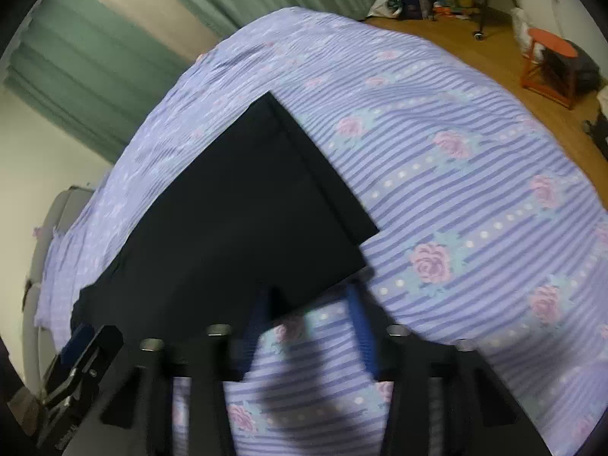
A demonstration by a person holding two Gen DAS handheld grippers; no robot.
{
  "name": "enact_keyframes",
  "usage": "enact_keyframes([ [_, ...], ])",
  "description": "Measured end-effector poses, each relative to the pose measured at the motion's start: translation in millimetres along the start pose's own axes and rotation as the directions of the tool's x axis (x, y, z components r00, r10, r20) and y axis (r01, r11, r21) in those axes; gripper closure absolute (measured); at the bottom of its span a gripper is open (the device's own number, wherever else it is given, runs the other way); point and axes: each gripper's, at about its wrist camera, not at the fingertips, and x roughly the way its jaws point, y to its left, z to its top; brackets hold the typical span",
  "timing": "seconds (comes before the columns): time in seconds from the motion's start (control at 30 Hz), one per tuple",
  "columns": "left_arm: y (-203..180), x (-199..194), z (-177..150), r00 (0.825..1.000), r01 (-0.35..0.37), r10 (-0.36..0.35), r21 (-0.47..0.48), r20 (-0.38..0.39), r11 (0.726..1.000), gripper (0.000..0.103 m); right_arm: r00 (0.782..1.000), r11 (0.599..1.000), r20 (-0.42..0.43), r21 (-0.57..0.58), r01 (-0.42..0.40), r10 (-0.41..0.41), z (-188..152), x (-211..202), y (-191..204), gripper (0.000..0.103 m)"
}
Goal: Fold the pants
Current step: 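Lower the right gripper onto the trouser end and grasp it, then lift the trouser end with the right gripper and fold it toward the left gripper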
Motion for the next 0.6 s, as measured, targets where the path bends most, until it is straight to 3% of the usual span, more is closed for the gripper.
enact_keyframes([
  [0.07,1.6,-2.5,1.4,1.0,0.008,-0.008,-0.005,0.007,1.0,0.005,0.998,0.999,0.054,-0.031,-0.007,0.009,1.7,-11.9,7.3,0.07],
  [0.33,-3.0,-2.3,4.0,1.0,0.016,-0.016,-0.002,0.009,1.0,0.005,0.998,0.999,0.056,-0.023,-0.025,0.026,25.7,6.9,9.7,0.07],
  [0.4,-3.1,-3.1,3.7,1.0,0.015,-0.015,0.001,0.007,1.0,0.005,0.998,0.999,0.045,0.012,-0.032,0.031,31.3,15.0,6.3,0.082],
  [0.47,-1.2,-5.1,3.2,1.0,0.017,-0.017,-0.005,0.01,1.0,0.005,0.998,0.999,0.061,-0.034,-0.004,0.006,35.4,11.6,14.5,0.095],
  [0.6,-1.0,-4.7,6.2,1.0,0.024,-0.024,-0.021,0.016,0.999,0.005,0.982,0.983,0.175,-0.156,0.097,-0.069,42.0,-17.8,31.6,0.097],
])
